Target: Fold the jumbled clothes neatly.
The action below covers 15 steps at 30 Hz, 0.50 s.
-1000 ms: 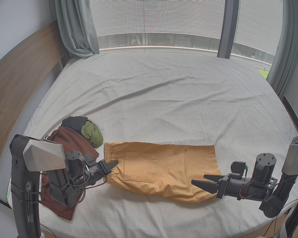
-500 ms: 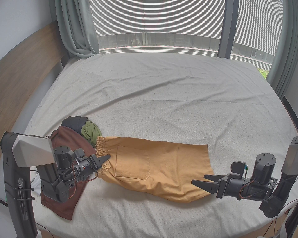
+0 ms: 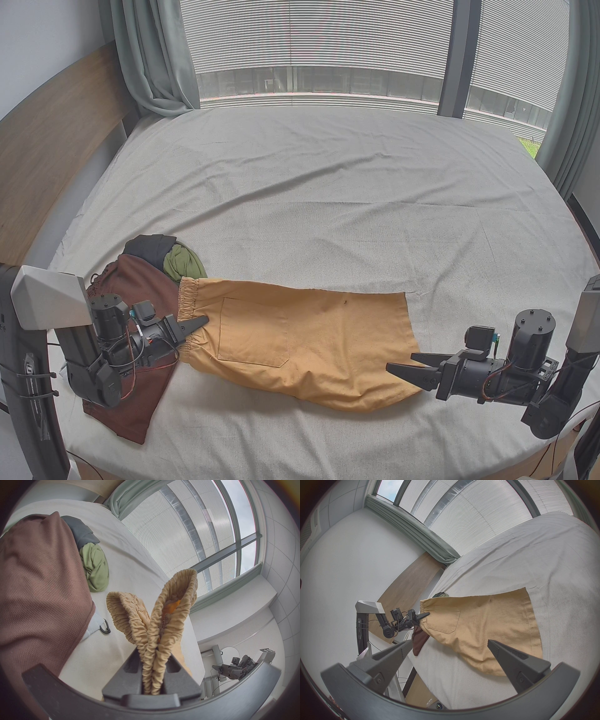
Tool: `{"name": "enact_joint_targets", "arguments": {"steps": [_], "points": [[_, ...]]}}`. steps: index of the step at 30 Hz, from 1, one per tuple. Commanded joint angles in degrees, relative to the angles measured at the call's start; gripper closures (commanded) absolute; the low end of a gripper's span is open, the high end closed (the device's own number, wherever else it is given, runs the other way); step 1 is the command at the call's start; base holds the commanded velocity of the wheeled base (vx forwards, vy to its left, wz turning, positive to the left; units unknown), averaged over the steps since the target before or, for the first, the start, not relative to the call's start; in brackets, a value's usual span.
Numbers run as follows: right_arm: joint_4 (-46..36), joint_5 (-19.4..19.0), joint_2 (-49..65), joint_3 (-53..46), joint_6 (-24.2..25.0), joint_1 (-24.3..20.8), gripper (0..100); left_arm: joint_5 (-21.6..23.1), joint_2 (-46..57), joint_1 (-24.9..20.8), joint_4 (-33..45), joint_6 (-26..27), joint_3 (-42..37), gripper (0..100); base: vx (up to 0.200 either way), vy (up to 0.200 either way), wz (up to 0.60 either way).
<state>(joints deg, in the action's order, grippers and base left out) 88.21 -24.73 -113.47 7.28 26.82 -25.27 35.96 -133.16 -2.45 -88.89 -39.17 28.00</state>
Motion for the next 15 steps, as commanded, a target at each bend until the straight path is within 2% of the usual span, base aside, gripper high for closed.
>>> {"name": "enact_joint_targets", "arguments": {"steps": [1,15], "points": [[0.03,-0.05,-0.52,0.02,-0.01,0.05,0,0.07,0.53,0.87,0.04,-0.03,-0.32,100,0.0,0.0,0.0],[0.03,-0.05,-0.52,0.19,-0.01,0.13,0,0.42,1.76,3.15,-0.05,0.32,-3.13,100,0.0,0.0,0.0]]}}
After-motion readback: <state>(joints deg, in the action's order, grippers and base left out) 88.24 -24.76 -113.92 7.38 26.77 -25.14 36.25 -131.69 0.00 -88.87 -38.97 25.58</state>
